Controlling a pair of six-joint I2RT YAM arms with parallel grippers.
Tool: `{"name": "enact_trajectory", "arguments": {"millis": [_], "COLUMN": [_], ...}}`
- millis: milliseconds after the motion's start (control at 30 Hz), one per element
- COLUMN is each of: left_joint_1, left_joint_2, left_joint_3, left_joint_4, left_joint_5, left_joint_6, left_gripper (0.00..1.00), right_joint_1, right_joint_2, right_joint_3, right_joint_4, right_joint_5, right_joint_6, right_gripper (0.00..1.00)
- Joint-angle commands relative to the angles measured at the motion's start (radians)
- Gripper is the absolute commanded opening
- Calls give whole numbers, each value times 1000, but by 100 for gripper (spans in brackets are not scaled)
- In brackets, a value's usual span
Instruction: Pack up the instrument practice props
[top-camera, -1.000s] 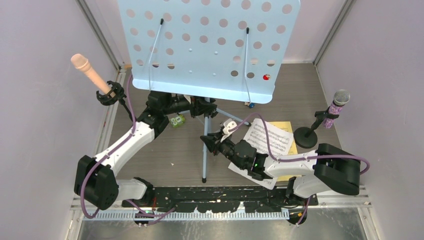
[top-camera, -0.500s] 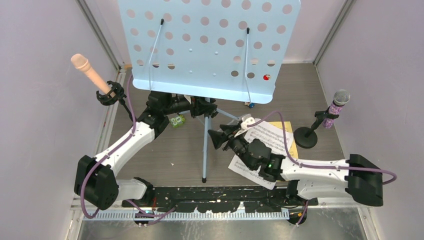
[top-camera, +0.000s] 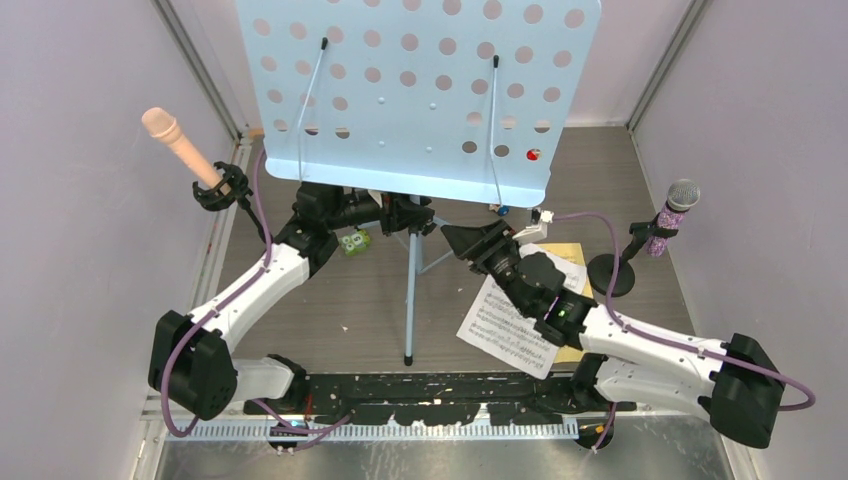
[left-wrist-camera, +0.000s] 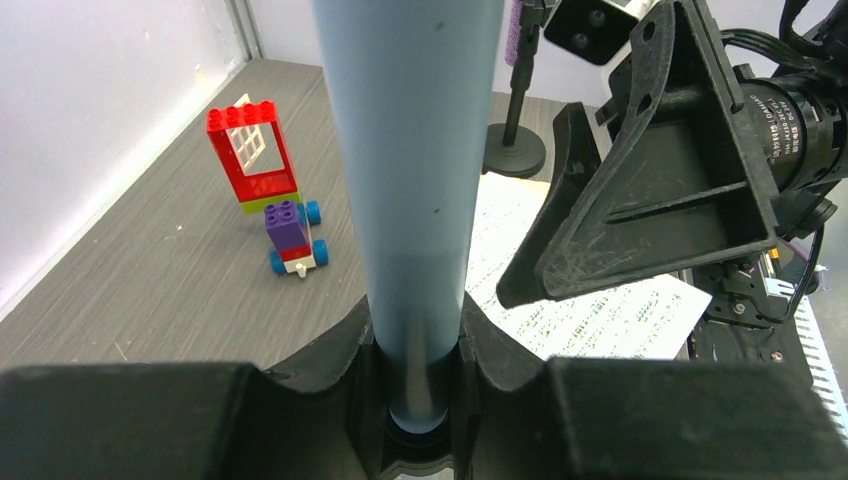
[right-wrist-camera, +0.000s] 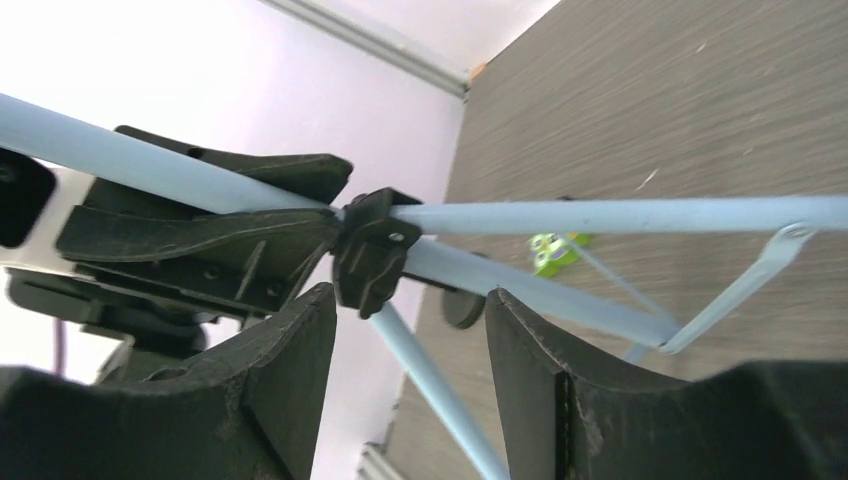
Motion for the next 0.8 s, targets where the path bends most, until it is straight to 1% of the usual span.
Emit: {"name": "enact_trajectory", "arguments": {"millis": [0, 133, 367, 600, 700, 767], "left_joint_1": [-4, -5, -4, -4, -4, -5], "left_joint_2": [-32, -33, -34, -36, -35, -36], "left_joint_3": [10, 11, 10, 11, 10, 10], "left_joint_4": [62, 62, 62, 62, 62, 63], "left_joint_5": [-6, -4, -5, -3, -3, -3], "left_joint_6": [5, 5, 5, 6, 5, 6], "left_gripper": [0, 0, 0, 0, 0, 0], "right_joint_1": [-12, -13, -28, -44, -47, -48], "right_joint_2": [25, 78, 130, 161, 177, 184], "right_joint_3": [47, 70, 92, 99, 100, 103], "right_joint_4": [82, 127, 139, 162, 189, 194], "right_joint_5": [-89, -129, -128, -156, -177, -189], "right_joint_6": [203, 230, 247, 257, 246, 224], "right_gripper": [60, 57, 48, 35, 25, 13]}}
